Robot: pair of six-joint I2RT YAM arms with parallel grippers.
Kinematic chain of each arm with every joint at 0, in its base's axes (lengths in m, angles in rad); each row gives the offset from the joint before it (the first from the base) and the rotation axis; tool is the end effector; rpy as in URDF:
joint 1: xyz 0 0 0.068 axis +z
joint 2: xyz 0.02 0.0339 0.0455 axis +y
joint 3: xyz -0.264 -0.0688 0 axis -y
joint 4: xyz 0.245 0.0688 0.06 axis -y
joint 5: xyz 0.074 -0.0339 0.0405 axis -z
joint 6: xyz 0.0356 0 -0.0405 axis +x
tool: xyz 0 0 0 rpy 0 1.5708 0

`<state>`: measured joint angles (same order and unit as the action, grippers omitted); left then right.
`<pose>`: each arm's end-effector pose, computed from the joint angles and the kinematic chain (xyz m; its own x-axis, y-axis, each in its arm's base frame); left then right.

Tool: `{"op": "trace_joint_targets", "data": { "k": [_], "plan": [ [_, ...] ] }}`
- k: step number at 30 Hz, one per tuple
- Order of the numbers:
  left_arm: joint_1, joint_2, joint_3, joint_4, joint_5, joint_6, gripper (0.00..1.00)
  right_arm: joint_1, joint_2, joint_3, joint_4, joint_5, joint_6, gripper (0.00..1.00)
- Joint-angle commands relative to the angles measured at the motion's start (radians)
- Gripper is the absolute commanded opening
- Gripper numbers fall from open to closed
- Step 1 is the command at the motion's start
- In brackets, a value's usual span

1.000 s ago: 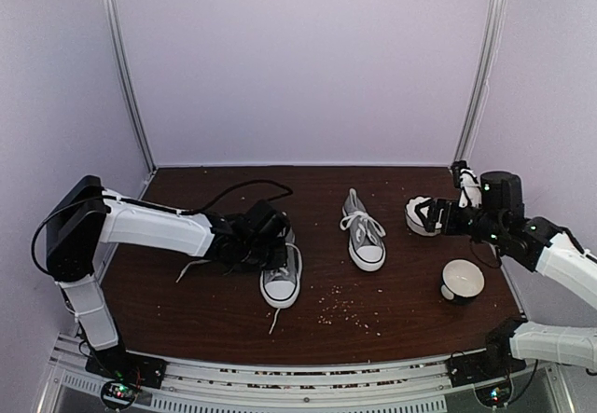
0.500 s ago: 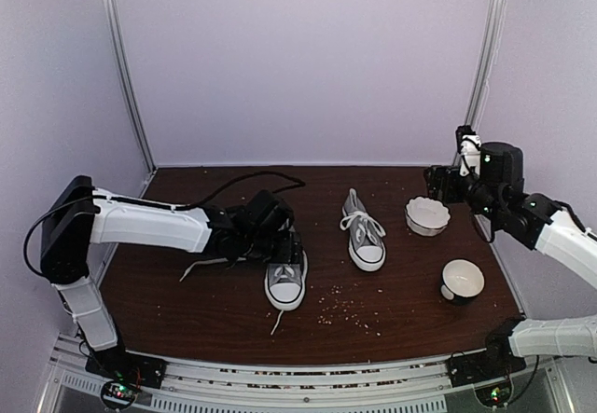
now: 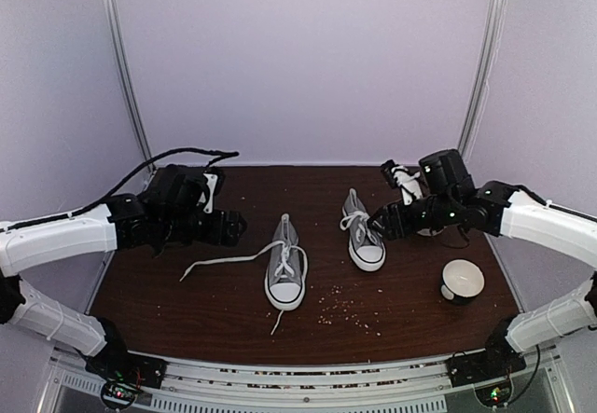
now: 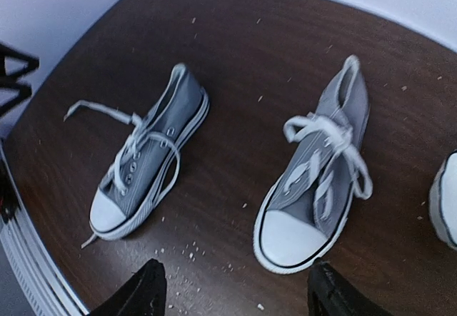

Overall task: Tie the shoes
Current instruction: Move the shoe to the center of the board, then pick up the shoelace from the shoe.

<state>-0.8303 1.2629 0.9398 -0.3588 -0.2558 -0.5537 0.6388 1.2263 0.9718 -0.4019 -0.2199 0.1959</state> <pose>0.1926 -0.1973 0.2758 -0.6675 -0.0237 -0.7442 0.2711 0.9231 -0.2726 0.2115 0.1667 0.2920 -0.6208 -0.2245 -0.7511 -0.6115 0.7383 0.2848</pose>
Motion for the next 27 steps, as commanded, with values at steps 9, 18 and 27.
{"op": "trace_joint_targets", "data": {
  "k": [9, 18, 27],
  "plan": [
    [0.145, 0.239, -0.034, -0.069, 0.057, 0.259, 0.86, 0.215, 0.336, 0.1, -0.08, 0.079, 0.065, 0.54],
    [0.247, 0.399, 0.033, -0.176, 0.071, 0.207, 0.92, 0.219, 0.602, 0.263, 0.111, 0.023, 0.187, 0.5],
    [0.348, 0.393, -0.103, -0.132, 0.171, 0.163, 0.89, 0.241, 0.792, 0.39, 0.145, 0.021, 0.231, 0.44]
  ]
}}
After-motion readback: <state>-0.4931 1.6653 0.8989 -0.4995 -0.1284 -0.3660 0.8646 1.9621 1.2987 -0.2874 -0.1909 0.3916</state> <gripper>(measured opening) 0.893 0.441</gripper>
